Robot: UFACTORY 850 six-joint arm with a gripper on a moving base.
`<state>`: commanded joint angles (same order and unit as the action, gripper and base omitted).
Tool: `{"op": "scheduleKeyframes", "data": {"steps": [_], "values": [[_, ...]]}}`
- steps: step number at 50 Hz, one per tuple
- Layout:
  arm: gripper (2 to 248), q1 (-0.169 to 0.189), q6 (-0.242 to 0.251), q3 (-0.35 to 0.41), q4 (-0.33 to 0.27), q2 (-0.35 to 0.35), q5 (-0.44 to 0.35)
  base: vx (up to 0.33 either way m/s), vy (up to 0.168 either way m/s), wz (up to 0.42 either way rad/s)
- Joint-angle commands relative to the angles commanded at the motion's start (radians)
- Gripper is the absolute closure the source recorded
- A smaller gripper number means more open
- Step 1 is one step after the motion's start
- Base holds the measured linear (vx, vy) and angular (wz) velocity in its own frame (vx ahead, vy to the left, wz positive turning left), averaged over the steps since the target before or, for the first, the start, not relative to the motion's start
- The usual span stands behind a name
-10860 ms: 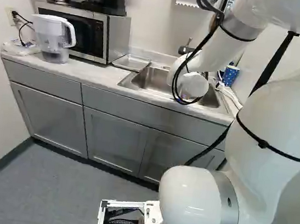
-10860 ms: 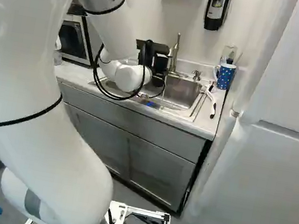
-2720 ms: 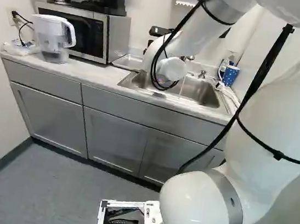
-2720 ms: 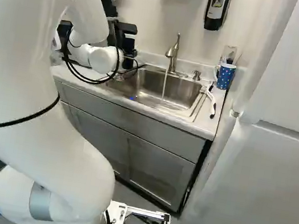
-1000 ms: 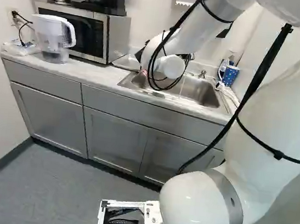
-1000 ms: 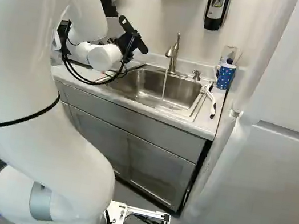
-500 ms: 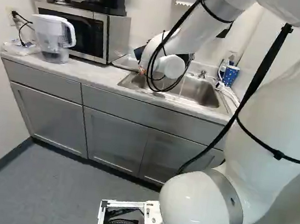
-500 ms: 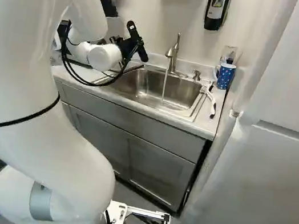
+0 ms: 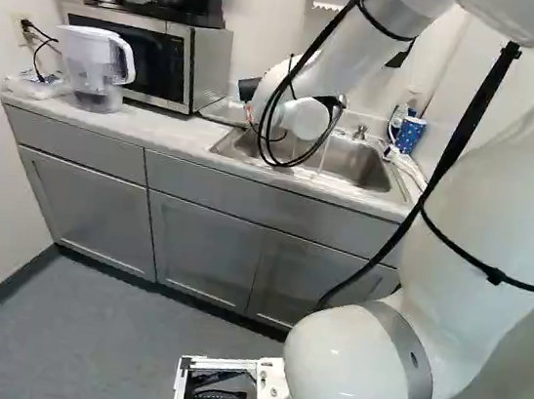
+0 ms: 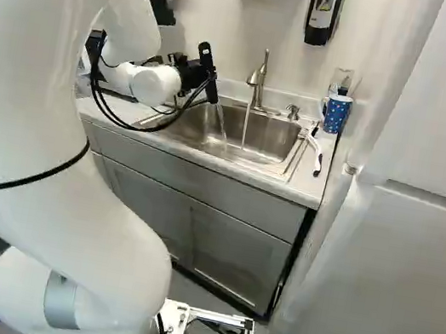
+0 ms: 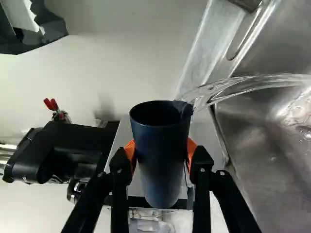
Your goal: Rinse the cup and place it in the tray
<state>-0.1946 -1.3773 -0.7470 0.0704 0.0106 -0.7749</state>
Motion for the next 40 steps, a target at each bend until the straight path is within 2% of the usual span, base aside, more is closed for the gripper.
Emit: {"op": "scheduleKeyframes", "data": {"steps": [40], "values": [[129,0.0,-0.42,0.0,0.0,0.0,0.0,0.0,0.0,0.0]]}}
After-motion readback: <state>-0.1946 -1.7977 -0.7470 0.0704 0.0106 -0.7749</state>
